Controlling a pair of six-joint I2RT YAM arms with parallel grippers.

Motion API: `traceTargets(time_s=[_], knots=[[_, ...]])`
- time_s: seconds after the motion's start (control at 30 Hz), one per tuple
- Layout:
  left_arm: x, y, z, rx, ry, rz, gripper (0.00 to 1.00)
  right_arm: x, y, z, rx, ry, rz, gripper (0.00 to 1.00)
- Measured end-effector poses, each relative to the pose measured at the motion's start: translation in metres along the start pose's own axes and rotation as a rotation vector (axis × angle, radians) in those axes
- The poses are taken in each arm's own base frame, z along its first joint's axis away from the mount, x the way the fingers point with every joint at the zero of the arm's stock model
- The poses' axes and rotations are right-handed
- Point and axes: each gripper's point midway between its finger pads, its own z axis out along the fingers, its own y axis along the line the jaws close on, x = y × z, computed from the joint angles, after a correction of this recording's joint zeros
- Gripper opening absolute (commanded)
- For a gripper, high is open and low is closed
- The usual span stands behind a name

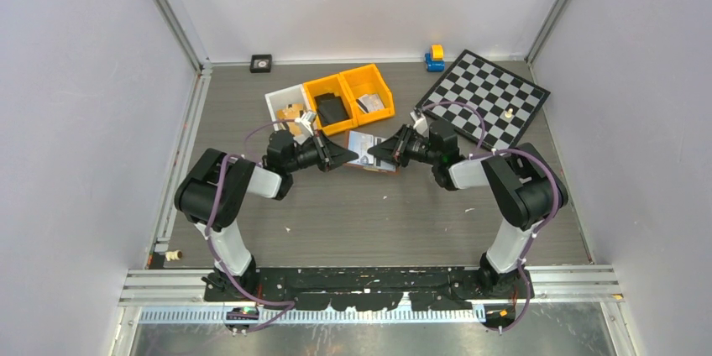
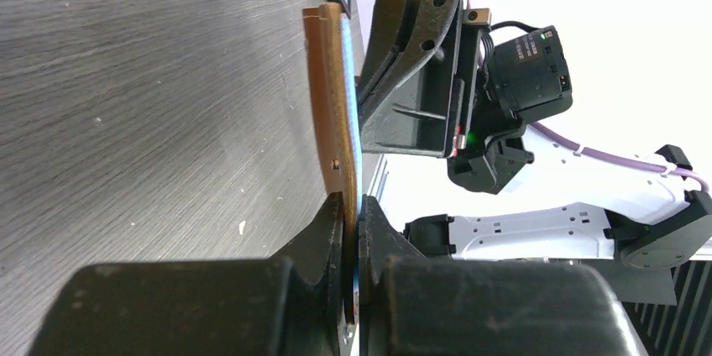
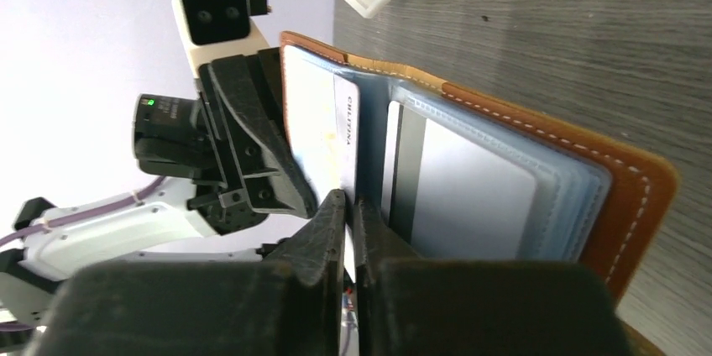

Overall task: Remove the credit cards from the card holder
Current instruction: Remove the credit card from the card holder, then place the credit card in the storage box.

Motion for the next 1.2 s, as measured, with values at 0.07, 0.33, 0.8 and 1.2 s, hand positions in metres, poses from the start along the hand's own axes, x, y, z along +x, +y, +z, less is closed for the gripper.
traceTargets(time_s=[0.07, 0.33, 0.8, 1.2], knots=[[-0.001, 0.002, -0.001, -0.004, -0.004, -0.004, 0.11, 0.000, 0.002, -0.001, -0.020, 0.003, 0.014, 0.00], [0.000, 0.002, -0.004, -0.003, -0.005, -0.016, 0.20, -0.001, 0.009, -0.002, -0.050, 0.006, 0.002, 0.01], [-0.017, 0.000, -0.041, -0.062, -0.143, 0.043, 0.04, -0.007, -0.011, -0.009, 0.056, -0.021, -0.007, 0.00], [-0.027, 0.014, -0.071, -0.334, -0.246, 0.163, 0.00, -0.035, -0.011, -0.031, 0.272, -0.108, -0.182, 0.01]])
